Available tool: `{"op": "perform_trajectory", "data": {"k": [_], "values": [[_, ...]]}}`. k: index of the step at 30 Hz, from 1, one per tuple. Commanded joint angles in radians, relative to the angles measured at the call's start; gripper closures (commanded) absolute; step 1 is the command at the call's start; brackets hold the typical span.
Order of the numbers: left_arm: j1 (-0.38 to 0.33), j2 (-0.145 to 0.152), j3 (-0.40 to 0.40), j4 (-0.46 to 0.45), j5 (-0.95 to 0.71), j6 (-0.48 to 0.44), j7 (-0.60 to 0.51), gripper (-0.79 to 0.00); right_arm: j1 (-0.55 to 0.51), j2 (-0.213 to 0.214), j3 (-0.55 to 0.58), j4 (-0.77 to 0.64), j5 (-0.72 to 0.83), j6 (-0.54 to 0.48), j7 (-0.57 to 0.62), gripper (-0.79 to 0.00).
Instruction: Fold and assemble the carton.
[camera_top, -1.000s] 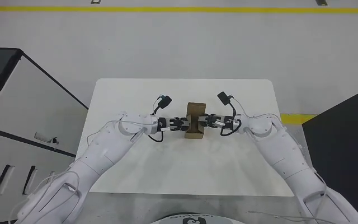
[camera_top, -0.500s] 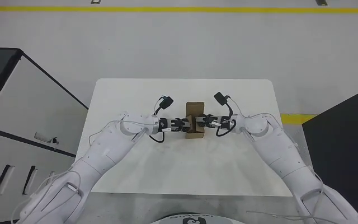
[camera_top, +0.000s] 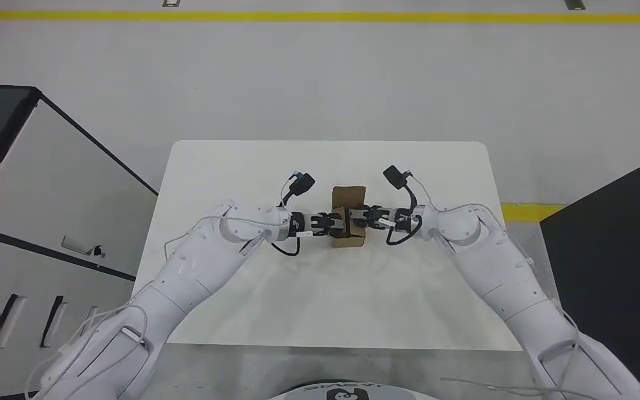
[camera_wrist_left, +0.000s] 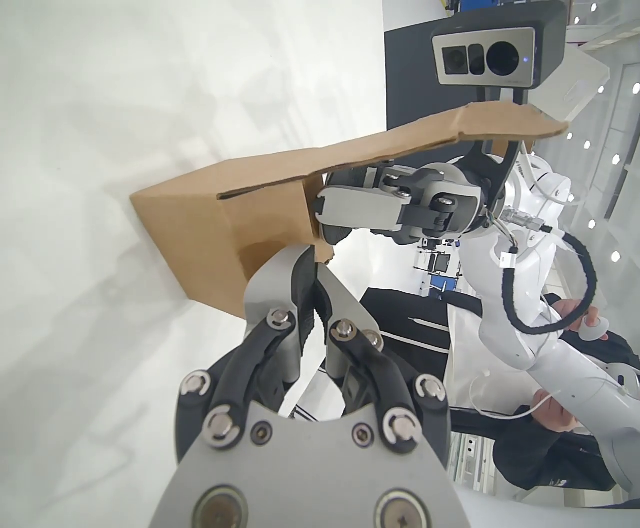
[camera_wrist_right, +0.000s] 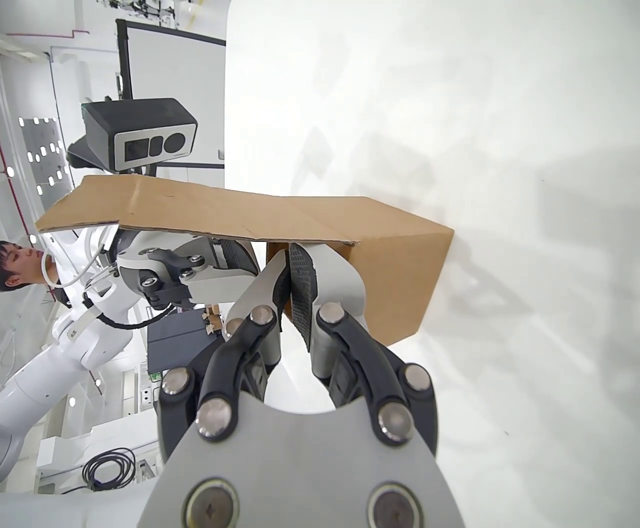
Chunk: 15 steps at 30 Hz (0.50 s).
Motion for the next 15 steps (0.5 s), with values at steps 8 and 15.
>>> {"op": "perform_trajectory", "data": {"k": [8, 15], "values": [[-0.007, -0.012, 0.008, 0.023, 0.011, 0.020, -0.010, 0.000, -0.021, 0.005, 0.018, -0.039, -0.011, 0.002, -0.005, 0.000], [0.002, -0.014, -0.014, 0.019, -0.002, -0.018, -0.006, 0.000, -0.024, 0.003, 0.012, -0.040, -0.028, 0.018, -0.012, 0.000]]}}
